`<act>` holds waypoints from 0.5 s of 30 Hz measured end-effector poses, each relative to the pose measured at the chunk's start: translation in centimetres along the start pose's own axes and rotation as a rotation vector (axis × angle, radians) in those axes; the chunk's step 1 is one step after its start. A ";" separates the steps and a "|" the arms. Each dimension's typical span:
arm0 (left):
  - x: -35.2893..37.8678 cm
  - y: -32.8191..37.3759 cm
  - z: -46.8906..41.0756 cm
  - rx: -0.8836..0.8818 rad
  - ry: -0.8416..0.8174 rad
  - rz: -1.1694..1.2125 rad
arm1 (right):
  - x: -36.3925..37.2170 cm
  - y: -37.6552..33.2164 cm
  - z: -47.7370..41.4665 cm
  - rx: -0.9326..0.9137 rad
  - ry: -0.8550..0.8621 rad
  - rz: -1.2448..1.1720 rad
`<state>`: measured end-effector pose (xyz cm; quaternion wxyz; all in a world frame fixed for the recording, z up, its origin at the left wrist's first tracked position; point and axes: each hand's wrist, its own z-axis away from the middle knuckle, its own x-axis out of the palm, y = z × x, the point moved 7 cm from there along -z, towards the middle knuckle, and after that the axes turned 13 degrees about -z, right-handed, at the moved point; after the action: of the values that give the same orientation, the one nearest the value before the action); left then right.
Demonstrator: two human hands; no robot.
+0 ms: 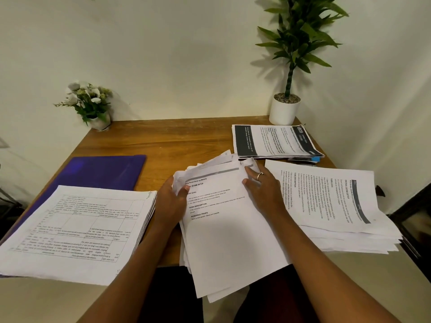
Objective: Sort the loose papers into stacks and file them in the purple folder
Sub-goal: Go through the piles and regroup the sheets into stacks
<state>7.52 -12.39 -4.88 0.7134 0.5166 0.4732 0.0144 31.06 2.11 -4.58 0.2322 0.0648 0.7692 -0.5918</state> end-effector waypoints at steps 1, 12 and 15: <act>0.0 0.0 0.0 -0.006 -0.003 0.001 | 0.0 0.0 0.0 0.006 0.001 -0.008; 0.1 0.2 0.1 0.006 0.000 -0.007 | -0.4 -0.1 0.5 0.057 0.029 -0.041; 0.1 0.1 0.0 0.011 -0.004 -0.001 | -0.4 0.4 0.3 0.119 0.039 -0.013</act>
<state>7.62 -12.32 -4.91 0.7115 0.5202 0.4722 0.0103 31.68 1.98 -4.83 0.2092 0.0849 0.7374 -0.6367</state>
